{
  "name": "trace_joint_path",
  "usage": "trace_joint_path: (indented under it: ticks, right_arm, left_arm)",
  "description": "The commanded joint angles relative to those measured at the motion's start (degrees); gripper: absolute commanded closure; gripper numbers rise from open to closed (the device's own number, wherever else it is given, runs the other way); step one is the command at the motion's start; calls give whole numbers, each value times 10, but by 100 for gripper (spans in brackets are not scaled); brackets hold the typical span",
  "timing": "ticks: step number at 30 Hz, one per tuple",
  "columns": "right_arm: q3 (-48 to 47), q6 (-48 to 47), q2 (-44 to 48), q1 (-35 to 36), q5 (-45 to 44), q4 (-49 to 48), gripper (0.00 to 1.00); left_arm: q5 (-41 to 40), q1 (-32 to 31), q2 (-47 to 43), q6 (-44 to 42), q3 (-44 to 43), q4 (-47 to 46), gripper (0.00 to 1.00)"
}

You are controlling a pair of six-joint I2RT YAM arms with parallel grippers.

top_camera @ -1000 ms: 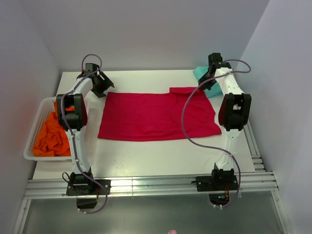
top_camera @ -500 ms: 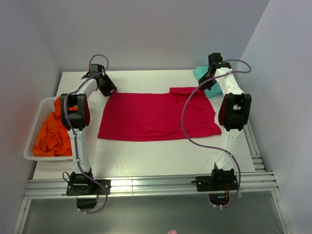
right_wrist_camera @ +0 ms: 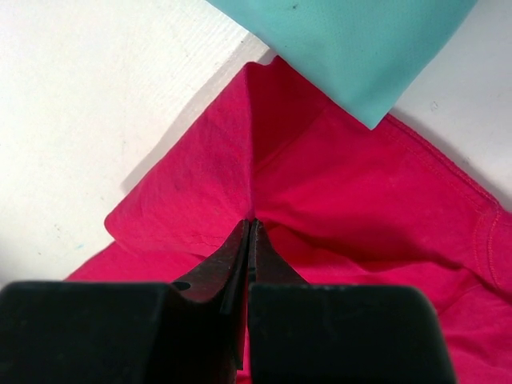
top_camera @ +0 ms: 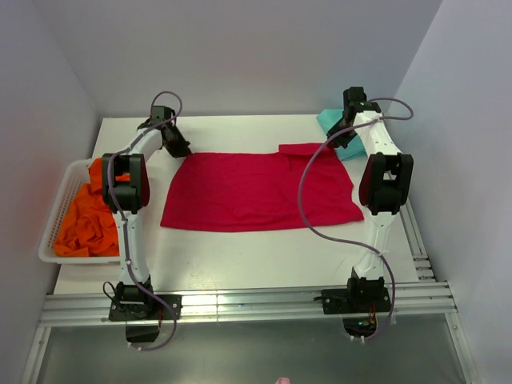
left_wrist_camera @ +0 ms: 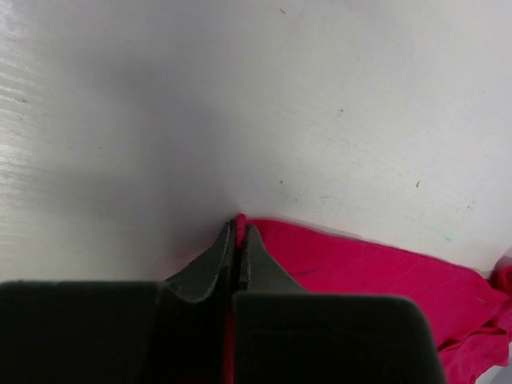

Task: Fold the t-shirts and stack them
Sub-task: Fold the tshirt

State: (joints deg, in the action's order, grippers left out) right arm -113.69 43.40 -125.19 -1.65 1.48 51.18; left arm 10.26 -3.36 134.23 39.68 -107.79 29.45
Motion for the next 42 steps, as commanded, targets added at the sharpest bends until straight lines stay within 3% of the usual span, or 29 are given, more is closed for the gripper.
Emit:
trace_joint_path:
  ticks: [1, 7, 13, 27, 42]
  right_arm:
    - [-31, -9, 20, -5, -11, 15, 100]
    - [-59, -3, 35, -7, 7, 21, 100]
    - [-27, -6, 81, -8, 19, 15, 100]
    - [151, -26, 243, -6, 59, 8, 100]
    - [321, -62, 422, -6, 71, 40, 100]
  left_arm:
    - [-30, -1, 14, -12, -29, 53, 100]
    - [-47, -1, -9, -18, -52, 80, 100]
    - [-64, -1, -46, -18, -33, 87, 100]
    - [-78, -7, -163, -15, 26, 100, 100]
    - [-122, -38, -321, -14, 180, 96, 100]
